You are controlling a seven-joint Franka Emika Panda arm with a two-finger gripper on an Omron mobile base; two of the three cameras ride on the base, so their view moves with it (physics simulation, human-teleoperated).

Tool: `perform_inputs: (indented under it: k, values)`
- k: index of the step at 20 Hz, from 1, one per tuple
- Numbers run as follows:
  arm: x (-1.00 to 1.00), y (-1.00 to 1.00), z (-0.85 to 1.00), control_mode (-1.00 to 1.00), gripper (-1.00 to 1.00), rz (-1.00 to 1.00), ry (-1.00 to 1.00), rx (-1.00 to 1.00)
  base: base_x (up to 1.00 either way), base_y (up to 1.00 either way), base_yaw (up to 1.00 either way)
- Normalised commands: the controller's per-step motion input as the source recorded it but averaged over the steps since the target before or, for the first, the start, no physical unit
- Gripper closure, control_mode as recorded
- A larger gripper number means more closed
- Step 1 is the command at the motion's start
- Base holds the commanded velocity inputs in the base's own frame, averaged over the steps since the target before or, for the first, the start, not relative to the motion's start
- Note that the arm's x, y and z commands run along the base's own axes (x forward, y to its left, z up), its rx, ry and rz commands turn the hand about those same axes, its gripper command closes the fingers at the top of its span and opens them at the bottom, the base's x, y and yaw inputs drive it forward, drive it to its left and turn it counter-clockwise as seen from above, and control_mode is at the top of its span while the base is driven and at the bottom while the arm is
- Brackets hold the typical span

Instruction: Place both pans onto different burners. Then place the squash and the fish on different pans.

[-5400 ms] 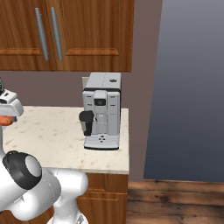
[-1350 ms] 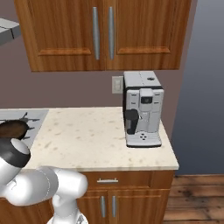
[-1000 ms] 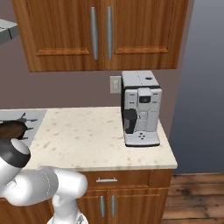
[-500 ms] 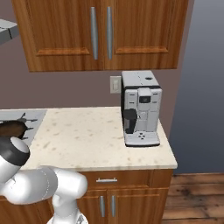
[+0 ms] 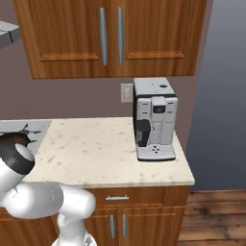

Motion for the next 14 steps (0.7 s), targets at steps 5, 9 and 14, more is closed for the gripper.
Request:
perform_inputs:
  k: [5,9,14]
  values:
    - [0.21,0.0,-0.23,-1.0,1.0,-0.11,0.04,0.0,0.0,0.0,0.0]
    - [0.21,0.0,-0.25,-1.0,1.0,-0.14,0.06,0.0,0.0,0.0,0.0]
    - [0.22,0.01,-0.19,-1.0,1.0,-0.13,0.06,-0.01,0.0,0.0,0.0]
